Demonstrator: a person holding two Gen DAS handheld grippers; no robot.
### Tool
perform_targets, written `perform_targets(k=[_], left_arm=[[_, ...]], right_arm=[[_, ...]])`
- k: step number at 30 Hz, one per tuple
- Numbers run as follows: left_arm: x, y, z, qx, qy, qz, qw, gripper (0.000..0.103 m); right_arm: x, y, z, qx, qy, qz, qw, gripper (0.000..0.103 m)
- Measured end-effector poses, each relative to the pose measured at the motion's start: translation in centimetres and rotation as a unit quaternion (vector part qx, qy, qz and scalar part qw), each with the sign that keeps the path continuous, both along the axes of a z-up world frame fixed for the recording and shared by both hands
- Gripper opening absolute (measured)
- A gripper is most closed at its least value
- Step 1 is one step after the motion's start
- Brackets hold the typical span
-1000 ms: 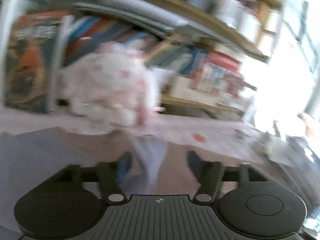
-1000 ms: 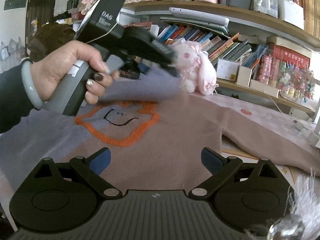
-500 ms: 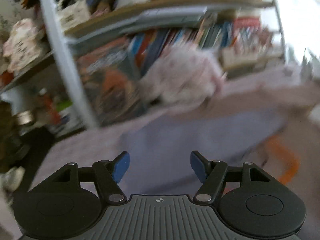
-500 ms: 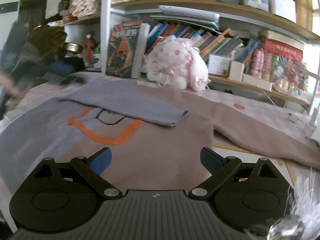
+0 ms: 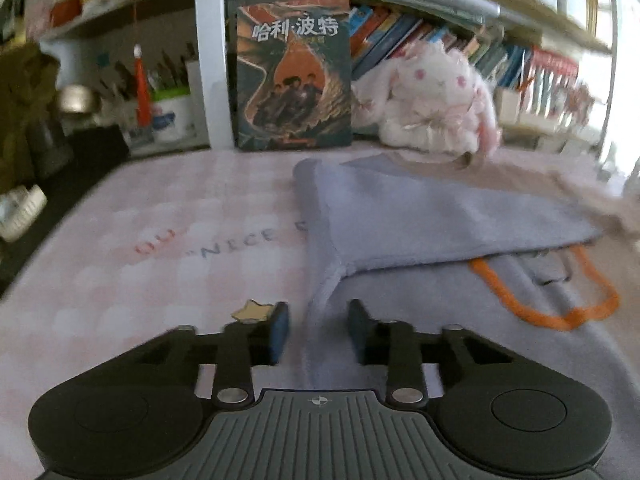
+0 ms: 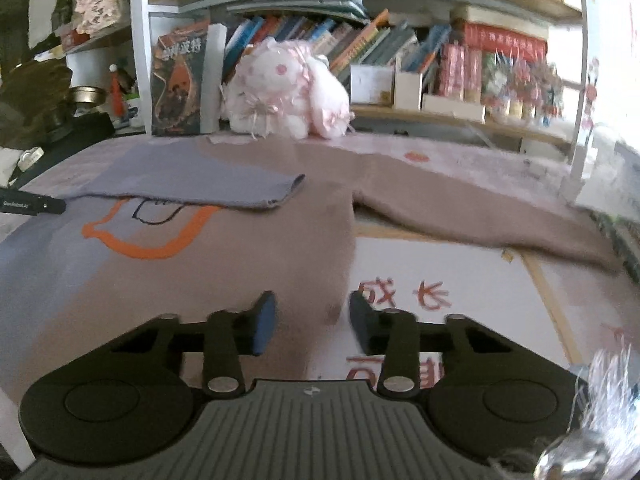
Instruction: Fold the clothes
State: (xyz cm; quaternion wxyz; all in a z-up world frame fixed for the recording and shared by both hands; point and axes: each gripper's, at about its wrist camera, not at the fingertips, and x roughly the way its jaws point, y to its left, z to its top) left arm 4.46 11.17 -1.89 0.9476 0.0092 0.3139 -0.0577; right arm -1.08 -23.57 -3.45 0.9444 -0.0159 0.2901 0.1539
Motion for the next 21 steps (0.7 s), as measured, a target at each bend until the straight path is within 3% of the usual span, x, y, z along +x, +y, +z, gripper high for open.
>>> perform_targets(k=[1, 5, 15, 21], left_arm=[[-0.1, 0.3, 0.0, -0.013, 0.001, -0.008, 0.9999, 0.006], [-0.5, 1.1, -0.1, -0.023, -0.018, -0.005, 0.9996, 0.005], [-0.5, 5.3, -0.2, -0.028, -0.019, 0.055, 0.9979, 0.005], [-0.4, 6.6, -0.5, -0.051, -0.011, 0.065, 0.9965, 0.005]], right_arm=[[0.0, -0.1, -0.1, 0.009, 0.002, 0.0, 1.0, 0.028], [0.3, 0.4, 0.0, 0.019, 0.008, 0.003, 1.0, 0.014], [1.4, 5.5, 0.2, 0.001, 0.003, 0.056, 0.998, 0.013], [1.5, 6.3, 0.2, 0.0, 0.005, 0.066, 0.998, 0.013]])
